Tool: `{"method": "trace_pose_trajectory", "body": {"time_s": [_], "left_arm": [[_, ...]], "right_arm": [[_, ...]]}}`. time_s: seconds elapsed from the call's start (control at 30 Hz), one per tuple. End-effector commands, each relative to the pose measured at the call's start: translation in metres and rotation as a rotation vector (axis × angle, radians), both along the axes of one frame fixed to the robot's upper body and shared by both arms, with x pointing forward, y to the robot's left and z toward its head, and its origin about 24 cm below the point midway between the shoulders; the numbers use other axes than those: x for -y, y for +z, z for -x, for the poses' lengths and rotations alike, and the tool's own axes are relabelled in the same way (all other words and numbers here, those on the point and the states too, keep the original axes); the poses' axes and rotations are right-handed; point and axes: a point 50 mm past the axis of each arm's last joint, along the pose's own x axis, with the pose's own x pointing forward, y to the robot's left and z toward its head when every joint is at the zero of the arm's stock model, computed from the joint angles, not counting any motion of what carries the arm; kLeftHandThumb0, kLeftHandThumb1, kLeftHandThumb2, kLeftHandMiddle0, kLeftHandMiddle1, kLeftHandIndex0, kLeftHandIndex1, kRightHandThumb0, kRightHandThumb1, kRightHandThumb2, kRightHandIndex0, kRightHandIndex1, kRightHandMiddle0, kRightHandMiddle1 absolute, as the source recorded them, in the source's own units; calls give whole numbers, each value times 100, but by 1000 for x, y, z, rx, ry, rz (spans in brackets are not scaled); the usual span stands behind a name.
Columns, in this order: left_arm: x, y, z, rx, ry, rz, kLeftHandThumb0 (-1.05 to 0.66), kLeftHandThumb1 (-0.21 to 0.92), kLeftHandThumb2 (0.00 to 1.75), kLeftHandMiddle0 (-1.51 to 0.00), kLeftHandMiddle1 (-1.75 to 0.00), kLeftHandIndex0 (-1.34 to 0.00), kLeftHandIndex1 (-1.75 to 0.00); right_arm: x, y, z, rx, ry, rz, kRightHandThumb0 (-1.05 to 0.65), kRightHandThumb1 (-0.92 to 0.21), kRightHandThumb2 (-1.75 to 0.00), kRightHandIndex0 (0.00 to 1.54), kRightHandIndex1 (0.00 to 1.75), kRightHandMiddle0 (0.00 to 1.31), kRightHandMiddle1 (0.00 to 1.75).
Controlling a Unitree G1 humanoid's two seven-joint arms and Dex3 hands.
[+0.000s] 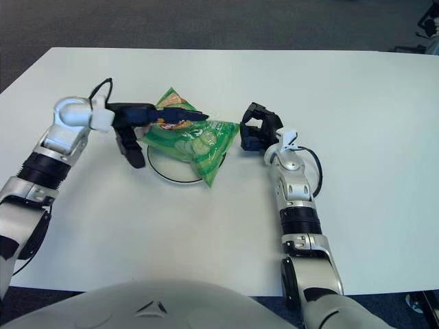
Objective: Put the snack into the plate.
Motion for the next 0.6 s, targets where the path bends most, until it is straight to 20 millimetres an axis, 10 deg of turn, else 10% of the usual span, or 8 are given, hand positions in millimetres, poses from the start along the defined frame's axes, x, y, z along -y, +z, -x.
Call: {"method": "trace_pose_trajectory", "body": {"time_s": [0.0, 0.57], "left_arm": [[-1, 6, -3, -39, -43, 42, -100, 85, 20, 0, 0, 0, 0], [-15, -6, -30, -647, 69, 362, -105, 92, 54, 0, 0, 0, 0]], "right_arm": [[3, -47, 19, -221, -6, 36, -49, -29, -134, 131, 175, 63, 175], [3, -49, 18, -223, 6, 32, -49, -30, -134, 130, 175, 63, 175]]}}
